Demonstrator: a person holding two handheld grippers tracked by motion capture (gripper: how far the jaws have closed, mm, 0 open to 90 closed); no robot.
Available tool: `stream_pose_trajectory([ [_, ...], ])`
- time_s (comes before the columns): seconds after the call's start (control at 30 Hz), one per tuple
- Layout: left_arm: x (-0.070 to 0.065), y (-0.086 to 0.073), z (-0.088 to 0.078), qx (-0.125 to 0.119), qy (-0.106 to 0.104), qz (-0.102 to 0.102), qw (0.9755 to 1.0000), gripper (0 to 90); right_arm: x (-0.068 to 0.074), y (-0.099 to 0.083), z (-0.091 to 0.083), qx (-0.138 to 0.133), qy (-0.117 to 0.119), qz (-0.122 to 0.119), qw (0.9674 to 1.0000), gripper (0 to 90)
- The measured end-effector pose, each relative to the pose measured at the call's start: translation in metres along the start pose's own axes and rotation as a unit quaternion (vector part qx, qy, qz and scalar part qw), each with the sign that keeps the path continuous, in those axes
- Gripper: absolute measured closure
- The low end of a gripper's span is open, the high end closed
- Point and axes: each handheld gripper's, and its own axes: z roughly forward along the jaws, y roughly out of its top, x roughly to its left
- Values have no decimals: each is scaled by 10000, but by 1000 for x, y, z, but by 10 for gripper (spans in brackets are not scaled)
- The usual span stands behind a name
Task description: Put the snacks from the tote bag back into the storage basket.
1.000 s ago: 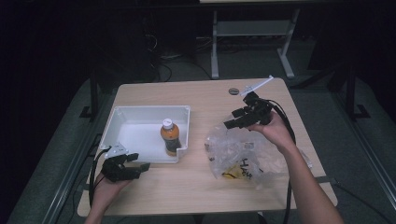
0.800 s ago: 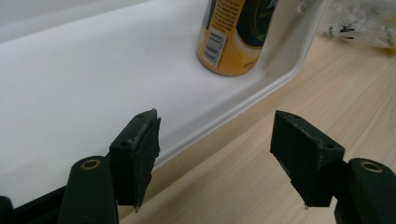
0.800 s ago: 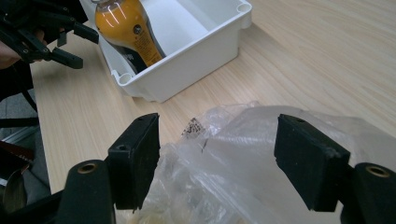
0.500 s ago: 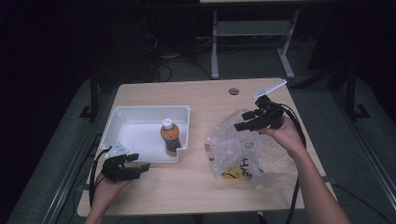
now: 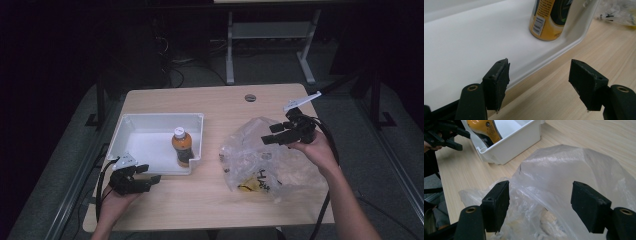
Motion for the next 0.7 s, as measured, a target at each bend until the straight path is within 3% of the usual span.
stream_pose_trajectory([
  [0.7,0,0,1,16,-15,-8,10000,322,-10,-44,-17,-204,-51,271,9994,306],
])
